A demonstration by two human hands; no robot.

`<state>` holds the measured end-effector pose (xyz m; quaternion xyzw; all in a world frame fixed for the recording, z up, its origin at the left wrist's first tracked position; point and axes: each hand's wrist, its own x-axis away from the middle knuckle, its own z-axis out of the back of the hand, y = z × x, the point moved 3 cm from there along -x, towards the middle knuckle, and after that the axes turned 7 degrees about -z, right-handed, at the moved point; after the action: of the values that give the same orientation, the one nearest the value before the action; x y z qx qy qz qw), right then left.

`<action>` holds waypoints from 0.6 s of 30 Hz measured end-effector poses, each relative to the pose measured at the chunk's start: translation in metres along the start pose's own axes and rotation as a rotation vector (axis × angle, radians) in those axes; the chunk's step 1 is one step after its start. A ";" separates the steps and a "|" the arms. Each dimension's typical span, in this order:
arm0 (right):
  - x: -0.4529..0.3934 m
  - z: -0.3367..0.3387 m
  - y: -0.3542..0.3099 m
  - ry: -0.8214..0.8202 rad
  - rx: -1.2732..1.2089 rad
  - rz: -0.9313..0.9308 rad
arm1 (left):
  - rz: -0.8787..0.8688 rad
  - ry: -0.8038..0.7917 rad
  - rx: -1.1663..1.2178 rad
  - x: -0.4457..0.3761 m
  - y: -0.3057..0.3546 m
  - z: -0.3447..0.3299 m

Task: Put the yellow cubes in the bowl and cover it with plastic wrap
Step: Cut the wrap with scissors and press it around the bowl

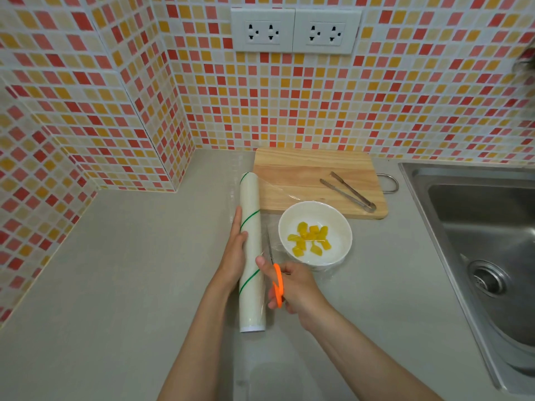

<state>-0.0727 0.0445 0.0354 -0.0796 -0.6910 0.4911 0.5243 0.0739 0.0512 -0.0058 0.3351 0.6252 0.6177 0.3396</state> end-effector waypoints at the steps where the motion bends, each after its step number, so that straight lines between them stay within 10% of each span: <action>1: -0.001 0.000 -0.002 0.006 -0.006 0.000 | 0.001 0.003 0.005 0.000 0.001 0.000; 18: -0.016 -0.015 -0.027 -0.014 -0.069 0.002 | 0.037 0.041 0.005 0.007 0.008 0.003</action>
<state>-0.0428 0.0297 0.0450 -0.0949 -0.7112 0.4683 0.5157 0.0725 0.0586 0.0024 0.3347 0.6271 0.6292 0.3145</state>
